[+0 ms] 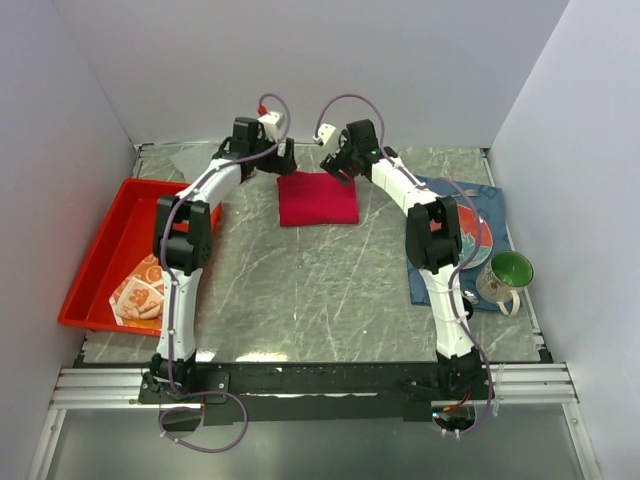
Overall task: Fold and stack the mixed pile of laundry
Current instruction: Fold the T-shirt at the center of the board.
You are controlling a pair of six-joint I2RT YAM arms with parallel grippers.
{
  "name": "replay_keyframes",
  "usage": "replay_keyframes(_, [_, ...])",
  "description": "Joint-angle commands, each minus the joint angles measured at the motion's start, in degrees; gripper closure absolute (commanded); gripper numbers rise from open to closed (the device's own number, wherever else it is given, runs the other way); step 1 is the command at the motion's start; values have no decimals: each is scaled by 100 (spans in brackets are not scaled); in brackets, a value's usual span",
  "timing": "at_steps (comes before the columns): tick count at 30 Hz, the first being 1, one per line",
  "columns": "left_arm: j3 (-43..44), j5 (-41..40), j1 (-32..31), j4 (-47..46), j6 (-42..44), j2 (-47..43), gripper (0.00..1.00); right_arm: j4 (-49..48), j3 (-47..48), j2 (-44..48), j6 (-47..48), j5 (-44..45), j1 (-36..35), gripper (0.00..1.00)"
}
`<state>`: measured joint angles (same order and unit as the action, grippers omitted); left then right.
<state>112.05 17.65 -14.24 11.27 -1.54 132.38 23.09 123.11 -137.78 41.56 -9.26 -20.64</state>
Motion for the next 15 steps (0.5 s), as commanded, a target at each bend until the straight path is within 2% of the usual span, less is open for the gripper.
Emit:
replay_keyframes(1, [519, -534, 228, 103, -1364, -431, 1, -560, 91, 407, -752, 443, -10, 5])
replay_keyframes(2, [494, -508, 359, 252, -1801, -597, 1, -499, 3, 531, -894, 355, 51, 0])
replay_keyframes(3, [450, -456, 430, 340, -2023, -669, 1, -446, -215, 672, -1017, 250, 78, 0])
replay_keyframes(5, [99, 129, 614, 446, -2402, -887, 3, -210, -410, 1050, -1369, -757, 165, 1])
replay_keyframes(6, [-68, 264, 659, 481, -2795, -950, 3, 192, -532, 1155, -1474, -1406, 270, 4])
replay_keyframes(7, [-295, 448, 685, 551, -2982, -977, 3, 352, -594, 1296, -1771, -2317, 298, 12])
replay_keyframes(8, [-393, 824, 686, 613, -3158, -968, 3, 571, -639, 1314, -1940, -2718, 315, 40])
replay_keyframes(11, [-859, 1187, 598, 710, -3597, -959, 3, 1468, -481, 1034, -2485, -3274, 219, 100])
replay_keyframes(15, [-1335, 898, 414, 385, -3950, -925, 3, 1708, -638, 621, -3442, -3040, 175, 100])
